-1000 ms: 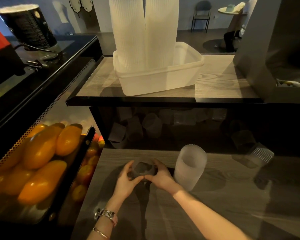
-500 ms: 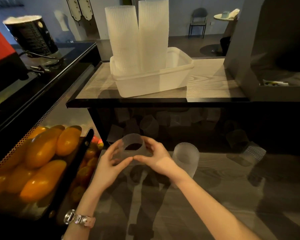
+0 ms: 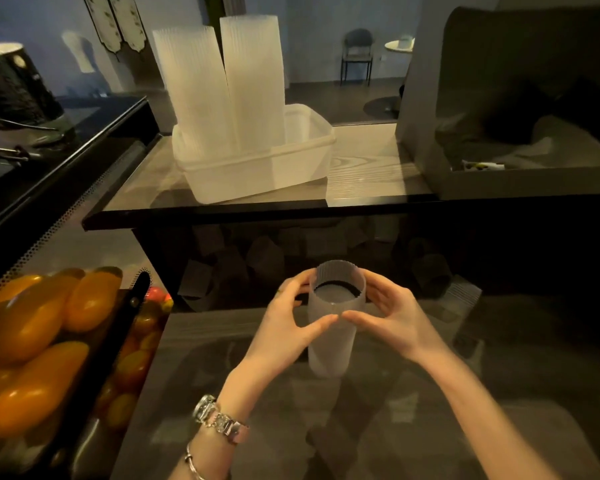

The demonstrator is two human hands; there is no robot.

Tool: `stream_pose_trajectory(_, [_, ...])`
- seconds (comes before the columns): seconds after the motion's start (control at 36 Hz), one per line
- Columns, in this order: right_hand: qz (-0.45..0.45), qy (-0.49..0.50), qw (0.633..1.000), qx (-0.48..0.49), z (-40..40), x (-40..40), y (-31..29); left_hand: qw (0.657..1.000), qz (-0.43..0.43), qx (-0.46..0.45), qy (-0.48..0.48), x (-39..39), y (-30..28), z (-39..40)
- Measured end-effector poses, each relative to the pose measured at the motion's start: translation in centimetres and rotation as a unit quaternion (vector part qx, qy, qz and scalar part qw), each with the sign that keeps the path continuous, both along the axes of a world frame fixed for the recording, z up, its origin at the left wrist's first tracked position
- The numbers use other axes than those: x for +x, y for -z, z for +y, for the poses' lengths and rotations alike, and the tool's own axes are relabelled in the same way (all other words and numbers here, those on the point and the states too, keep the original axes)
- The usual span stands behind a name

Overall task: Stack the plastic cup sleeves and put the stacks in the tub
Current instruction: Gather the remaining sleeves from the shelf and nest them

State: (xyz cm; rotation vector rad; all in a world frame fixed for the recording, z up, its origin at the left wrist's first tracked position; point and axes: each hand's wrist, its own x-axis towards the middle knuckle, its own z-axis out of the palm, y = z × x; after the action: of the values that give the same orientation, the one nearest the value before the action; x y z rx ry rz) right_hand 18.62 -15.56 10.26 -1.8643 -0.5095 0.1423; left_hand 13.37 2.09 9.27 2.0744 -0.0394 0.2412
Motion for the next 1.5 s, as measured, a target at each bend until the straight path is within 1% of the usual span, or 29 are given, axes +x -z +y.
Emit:
stream_pose_trajectory(0.25, [0.027, -0.001, 1.0, -0.006, 0.3, -0.1, 1.9, 1.0, 0.029, 0.002, -0.007, -0.1, 0.9, 0.1])
stream_pose_trajectory(0.44, [0.036, 0.011, 0.997, -0.065, 1.0, -0.2, 4.4, 0.997, 0.079, -0.012, -0.01, 0.2, 3.4, 0.3])
stream_pose_trajectory(0.53, [0.038, 0.025, 0.997, -0.056, 1.0, -0.5, 5.1, 0.996, 0.083, -0.032, -0.022, 0.2, 4.3, 0.1])
stream_pose_trajectory(0.81, [0.068, 0.018, 0.997, -0.012, 1.4, -0.2, 5.3, 0.997, 0.072, -0.035, -0.024, 0.3, 4.4, 0.5])
stream_pose_trajectory(1.0, [0.096, -0.029, 0.995, -0.016, 2.6, -0.4, 4.4, 0.996, 0.066, -0.039, -0.036, -0.4, 4.4, 2.2])
stream_pose_trajectory(1.11, [0.129, -0.079, 0.988, -0.029, 2.5, 0.1, 3.7, 0.995, 0.088, -0.04, -0.037, -0.8, 3.9, 3.3])
stream_pose_trajectory(1.17, [0.15, -0.089, 0.984, -0.026, 2.2, 0.7, 3.5, 0.993, 0.102, -0.048, -0.024, -0.8, 3.5, 3.9])
stream_pose_trajectory(1.22, [0.169, -0.082, 0.982, -0.016, 2.1, 1.6, 3.4, 0.991, 0.122, -0.062, 0.0, -0.7, 3.2, 4.9])
stream_pose_trajectory(1.31, [0.167, -0.045, 0.985, -0.021, 2.4, 3.5, 3.6, 0.982, 0.16, -0.093, 0.025, -0.4, 2.9, 6.8])
stream_pose_trajectory(1.36, [0.158, -0.023, 0.987, -0.026, 2.8, 4.8, 3.9, 0.98, 0.166, -0.113, 0.009, 0.3, 3.2, 7.8])
stream_pose_trajectory(1.44, [0.161, 0.003, 0.986, -0.035, 3.8, 6.6, 4.5, 0.974, 0.165, -0.14, -0.064, 1.8, 4.2, 8.9])
stream_pose_trajectory(1.5, [0.176, 0.004, 0.983, -0.043, 4.7, 7.6, 4.9, 0.968, 0.179, -0.139, -0.105, 2.9, 5.1, 9.4])
